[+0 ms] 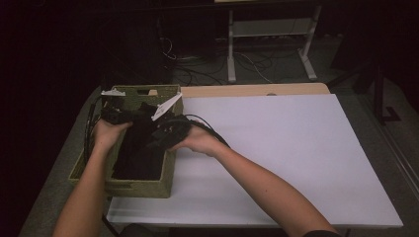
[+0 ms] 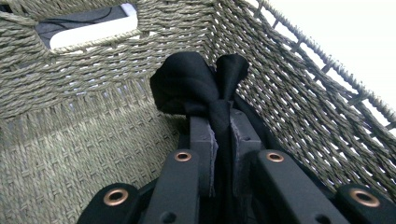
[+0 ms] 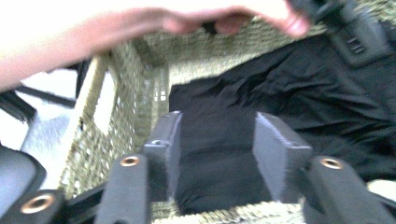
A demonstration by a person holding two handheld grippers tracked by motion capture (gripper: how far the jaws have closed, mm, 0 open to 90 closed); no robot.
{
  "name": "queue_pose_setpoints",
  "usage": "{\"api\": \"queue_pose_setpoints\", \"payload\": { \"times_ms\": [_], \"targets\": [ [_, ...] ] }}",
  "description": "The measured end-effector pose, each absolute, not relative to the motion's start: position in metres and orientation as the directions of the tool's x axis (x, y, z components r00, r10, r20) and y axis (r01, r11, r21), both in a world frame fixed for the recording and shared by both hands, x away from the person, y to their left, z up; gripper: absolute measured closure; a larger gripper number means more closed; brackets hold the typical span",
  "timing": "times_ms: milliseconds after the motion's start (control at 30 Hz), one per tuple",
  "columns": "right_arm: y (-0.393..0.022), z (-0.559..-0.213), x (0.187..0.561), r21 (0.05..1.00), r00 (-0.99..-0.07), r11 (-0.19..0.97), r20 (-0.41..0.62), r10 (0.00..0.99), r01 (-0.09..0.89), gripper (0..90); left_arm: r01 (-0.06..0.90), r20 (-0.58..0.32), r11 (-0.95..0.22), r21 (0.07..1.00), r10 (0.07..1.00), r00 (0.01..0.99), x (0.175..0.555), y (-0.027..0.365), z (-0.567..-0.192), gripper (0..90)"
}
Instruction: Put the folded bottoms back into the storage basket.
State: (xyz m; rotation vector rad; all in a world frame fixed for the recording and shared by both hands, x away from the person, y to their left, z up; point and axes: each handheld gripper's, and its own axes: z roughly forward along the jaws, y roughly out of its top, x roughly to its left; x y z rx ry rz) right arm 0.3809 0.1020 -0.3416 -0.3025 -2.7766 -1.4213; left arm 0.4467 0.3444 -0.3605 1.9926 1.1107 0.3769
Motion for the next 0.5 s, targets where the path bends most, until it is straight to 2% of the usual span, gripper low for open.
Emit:
{"api": "queue_pose_setpoints", "payload": {
  "times_ms": [33,167,400,467,500],
  "targets": [
    [0.095,-0.336,0.382,0.817,-0.979,0.546,0.106,0.174,0.185,43.6,0.576,-0.117,-0.290,0.764,0.816,0.566,0.447,0.345,-0.360,81.9],
    [0.082,-0.327,0.384,0.835,-0.977,0.518,0.094,0.193,0.183,38.7,0.586,-0.114,-0.284,0.759,0.828,0.549,0.450,0.349,-0.359,81.7],
    [0.056,-0.324,0.388,0.845,-0.969,0.499,0.085,0.232,0.194,36.6,0.610,-0.084,-0.303,0.732,0.848,0.523,0.459,0.354,-0.361,81.4],
    [0.053,-0.324,0.389,0.844,-0.967,0.500,0.082,0.240,0.195,36.2,0.622,-0.081,-0.294,0.726,0.861,0.502,0.461,0.357,-0.363,80.5],
    [0.044,-0.325,0.390,0.847,-0.963,0.493,0.079,0.257,0.201,36.1,0.641,-0.058,-0.287,0.712,0.886,0.461,0.464,0.360,-0.366,79.3]
  ]
}}
